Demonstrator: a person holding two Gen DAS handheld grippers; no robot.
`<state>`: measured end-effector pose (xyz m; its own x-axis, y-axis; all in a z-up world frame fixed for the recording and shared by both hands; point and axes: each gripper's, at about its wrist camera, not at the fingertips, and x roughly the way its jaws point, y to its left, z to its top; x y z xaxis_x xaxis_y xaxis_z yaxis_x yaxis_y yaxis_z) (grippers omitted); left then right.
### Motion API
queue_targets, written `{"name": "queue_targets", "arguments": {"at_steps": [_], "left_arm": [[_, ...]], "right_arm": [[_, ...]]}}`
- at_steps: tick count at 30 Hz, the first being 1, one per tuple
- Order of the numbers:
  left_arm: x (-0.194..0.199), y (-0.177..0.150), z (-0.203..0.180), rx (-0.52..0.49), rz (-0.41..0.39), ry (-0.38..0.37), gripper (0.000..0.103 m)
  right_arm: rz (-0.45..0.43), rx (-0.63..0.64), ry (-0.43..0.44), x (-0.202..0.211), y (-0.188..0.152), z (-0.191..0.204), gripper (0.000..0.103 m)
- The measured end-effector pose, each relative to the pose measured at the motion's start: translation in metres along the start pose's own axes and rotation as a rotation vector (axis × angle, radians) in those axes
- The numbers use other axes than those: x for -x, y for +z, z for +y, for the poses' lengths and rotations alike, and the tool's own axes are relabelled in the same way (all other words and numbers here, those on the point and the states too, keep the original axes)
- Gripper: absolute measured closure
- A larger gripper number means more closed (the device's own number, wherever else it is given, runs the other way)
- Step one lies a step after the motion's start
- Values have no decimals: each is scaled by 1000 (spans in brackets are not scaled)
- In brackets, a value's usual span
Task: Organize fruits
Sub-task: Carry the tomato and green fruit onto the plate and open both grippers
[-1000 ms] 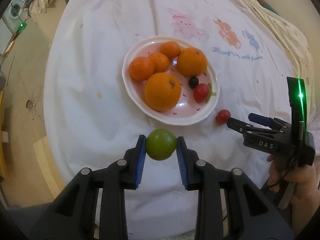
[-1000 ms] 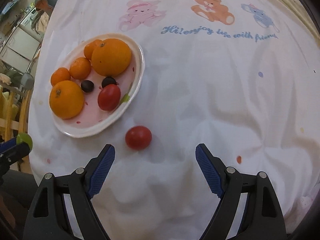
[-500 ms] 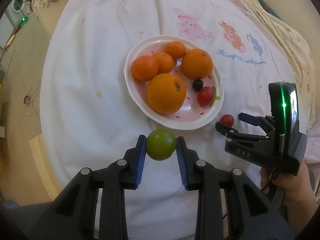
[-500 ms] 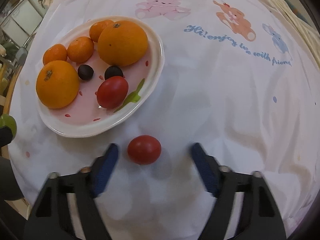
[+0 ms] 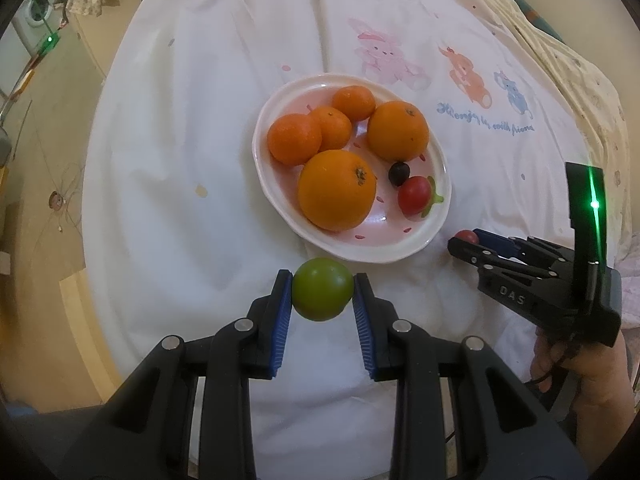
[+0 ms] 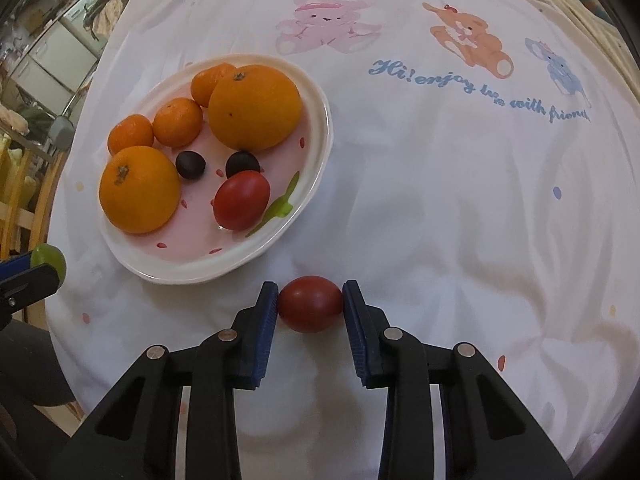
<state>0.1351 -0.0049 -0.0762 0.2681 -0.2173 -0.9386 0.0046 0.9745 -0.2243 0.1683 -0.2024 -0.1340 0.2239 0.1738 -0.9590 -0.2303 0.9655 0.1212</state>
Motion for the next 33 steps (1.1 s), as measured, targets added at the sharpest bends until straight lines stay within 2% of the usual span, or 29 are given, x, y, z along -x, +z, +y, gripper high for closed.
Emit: {"name": "queue_targets", "arguments": {"at_steps": [10, 16, 20, 26, 33], "left_arm": [[0, 3, 6, 21, -23, 12, 77], [4, 4, 5, 19, -52, 21, 77], [14, 6, 8, 31, -89, 18, 77], [35, 20, 15, 56, -138, 14, 77], [51, 49, 17, 51, -176, 36, 77]], "right_arm": [[-41, -71, 31, 18, -10, -18, 68], [-139, -164, 27, 50, -18, -45, 68], [-238, -218, 72, 75, -14, -55, 68], [-406, -218, 166, 112, -3, -56, 68], [-451, -122, 205, 120, 25, -39, 68]]}}
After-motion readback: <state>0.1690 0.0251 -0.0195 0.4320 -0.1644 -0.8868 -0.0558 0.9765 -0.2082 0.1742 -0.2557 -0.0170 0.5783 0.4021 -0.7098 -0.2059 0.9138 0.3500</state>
